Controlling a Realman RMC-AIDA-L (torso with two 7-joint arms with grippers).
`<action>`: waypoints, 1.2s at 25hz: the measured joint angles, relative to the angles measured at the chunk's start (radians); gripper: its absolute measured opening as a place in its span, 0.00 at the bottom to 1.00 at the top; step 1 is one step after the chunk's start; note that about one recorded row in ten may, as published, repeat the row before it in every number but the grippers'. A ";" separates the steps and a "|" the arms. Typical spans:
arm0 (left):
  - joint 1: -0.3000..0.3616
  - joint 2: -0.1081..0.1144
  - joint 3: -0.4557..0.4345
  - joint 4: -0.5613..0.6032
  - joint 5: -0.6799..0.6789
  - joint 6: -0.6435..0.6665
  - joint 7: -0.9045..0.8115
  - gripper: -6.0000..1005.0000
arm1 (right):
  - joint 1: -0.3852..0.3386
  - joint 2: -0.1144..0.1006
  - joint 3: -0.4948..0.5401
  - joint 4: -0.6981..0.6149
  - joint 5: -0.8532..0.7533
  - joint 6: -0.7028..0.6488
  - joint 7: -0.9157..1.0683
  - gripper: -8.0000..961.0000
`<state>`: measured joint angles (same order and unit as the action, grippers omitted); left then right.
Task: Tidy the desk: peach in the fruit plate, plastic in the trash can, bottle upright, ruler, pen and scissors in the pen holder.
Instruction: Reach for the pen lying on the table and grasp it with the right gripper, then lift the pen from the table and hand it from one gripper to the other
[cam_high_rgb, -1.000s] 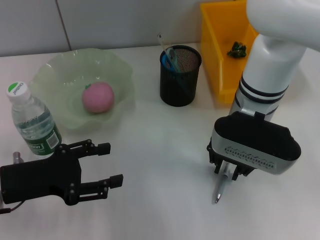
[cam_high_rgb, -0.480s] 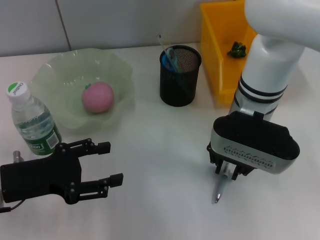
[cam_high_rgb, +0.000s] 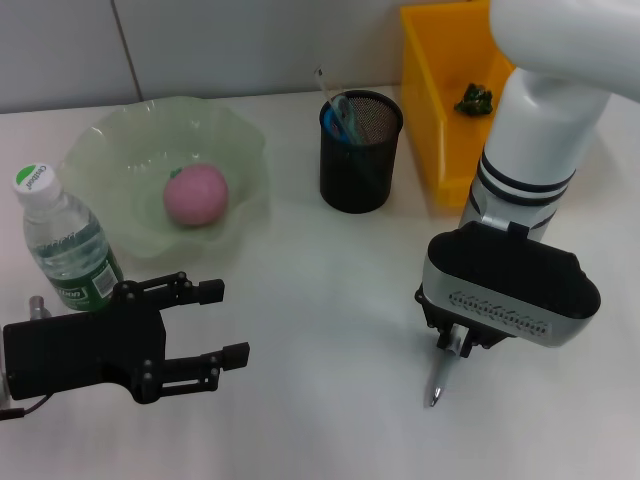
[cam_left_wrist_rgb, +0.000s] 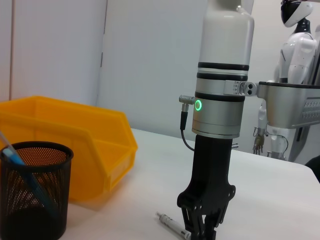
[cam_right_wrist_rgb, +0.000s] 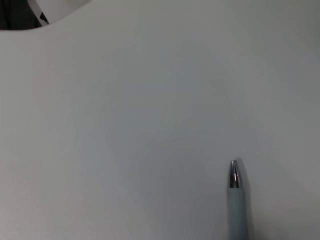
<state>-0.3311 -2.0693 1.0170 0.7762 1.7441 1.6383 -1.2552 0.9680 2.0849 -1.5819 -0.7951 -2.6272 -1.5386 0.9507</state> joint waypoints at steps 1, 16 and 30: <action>0.000 0.000 0.000 0.000 0.000 0.000 0.000 0.78 | 0.000 0.000 0.000 0.000 0.000 0.000 0.000 0.20; 0.000 0.000 0.000 -0.001 -0.004 0.006 -0.001 0.78 | 0.001 0.001 0.000 0.014 -0.001 0.014 -0.007 0.21; 0.001 0.002 0.000 0.000 -0.011 0.006 -0.001 0.78 | 0.000 0.001 -0.009 0.015 -0.002 0.018 -0.010 0.14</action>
<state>-0.3297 -2.0677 1.0170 0.7761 1.7328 1.6445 -1.2564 0.9678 2.0863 -1.5906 -0.7800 -2.6292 -1.5211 0.9412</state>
